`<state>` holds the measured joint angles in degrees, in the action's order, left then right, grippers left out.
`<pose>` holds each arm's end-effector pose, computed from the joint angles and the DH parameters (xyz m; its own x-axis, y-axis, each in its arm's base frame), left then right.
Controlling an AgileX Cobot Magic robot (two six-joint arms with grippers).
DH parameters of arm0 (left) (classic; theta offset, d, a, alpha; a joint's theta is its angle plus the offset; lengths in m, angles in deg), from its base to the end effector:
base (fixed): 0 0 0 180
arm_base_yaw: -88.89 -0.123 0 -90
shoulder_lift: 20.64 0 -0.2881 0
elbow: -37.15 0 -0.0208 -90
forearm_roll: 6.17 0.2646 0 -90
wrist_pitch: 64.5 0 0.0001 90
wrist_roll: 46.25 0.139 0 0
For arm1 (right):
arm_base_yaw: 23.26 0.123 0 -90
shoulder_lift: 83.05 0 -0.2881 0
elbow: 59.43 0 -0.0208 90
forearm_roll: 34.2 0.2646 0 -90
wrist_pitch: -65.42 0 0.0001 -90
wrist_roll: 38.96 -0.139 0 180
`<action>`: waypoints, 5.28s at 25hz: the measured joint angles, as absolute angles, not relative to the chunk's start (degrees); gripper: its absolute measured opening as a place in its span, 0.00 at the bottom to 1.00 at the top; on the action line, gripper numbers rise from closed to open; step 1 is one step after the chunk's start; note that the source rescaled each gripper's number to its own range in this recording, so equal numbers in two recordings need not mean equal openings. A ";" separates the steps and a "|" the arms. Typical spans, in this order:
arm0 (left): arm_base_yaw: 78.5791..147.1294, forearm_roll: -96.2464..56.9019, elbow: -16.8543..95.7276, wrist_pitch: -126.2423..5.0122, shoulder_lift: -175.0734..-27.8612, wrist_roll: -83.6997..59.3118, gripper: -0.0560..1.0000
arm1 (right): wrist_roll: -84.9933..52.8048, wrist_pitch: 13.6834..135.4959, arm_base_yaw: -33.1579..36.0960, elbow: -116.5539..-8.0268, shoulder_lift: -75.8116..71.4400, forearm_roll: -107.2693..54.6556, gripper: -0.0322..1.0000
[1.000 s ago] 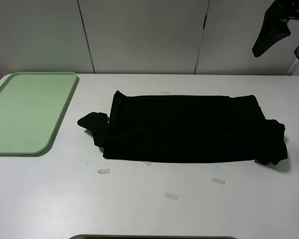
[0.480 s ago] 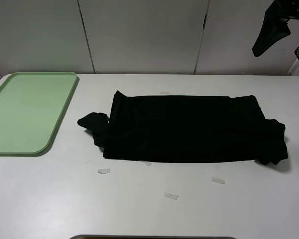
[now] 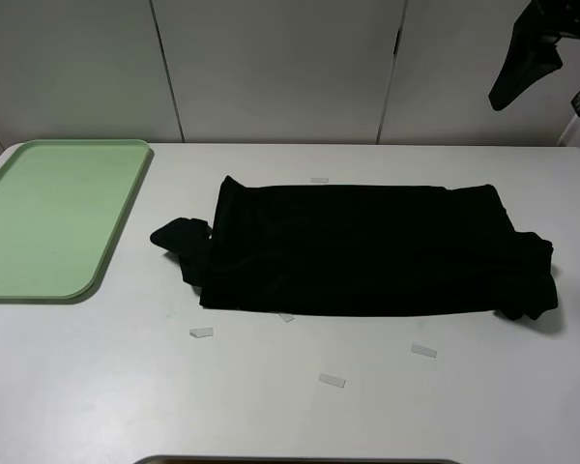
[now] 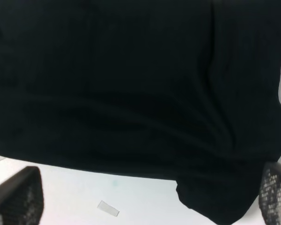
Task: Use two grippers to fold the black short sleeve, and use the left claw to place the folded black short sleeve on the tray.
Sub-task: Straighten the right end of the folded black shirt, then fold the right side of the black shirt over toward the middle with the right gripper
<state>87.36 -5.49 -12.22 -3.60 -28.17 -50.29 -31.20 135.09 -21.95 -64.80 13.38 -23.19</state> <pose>0.0475 0.0027 0.2578 -0.4629 -0.0771 -0.8831 -0.0660 0.9964 -0.0524 0.3424 0.0327 0.2963 -0.9339 -0.0882 -0.3464 -0.1464 0.9785 0.1455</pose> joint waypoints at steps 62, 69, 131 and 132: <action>87.28 -5.49 -12.22 -3.60 -28.17 -50.29 0.98 | -28.84 108.24 -29.30 -54.33 46.93 -29.47 0.29; 87.28 -5.43 -12.22 -3.60 -28.17 -50.29 0.98 | -28.84 108.62 -29.11 -54.40 47.01 -28.65 0.09; 87.28 -5.48 -12.22 -3.60 -28.17 -50.33 0.98 | -33.23 131.15 -20.20 -70.82 42.48 -46.52 0.09; 87.28 -5.48 -12.22 -3.60 -28.17 -50.33 0.98 | -33.81 130.73 -19.52 -70.77 42.48 -46.85 0.09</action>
<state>87.28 -5.48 -12.22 -3.60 -28.17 -50.33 -33.81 130.73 -19.52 -70.77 42.48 -46.85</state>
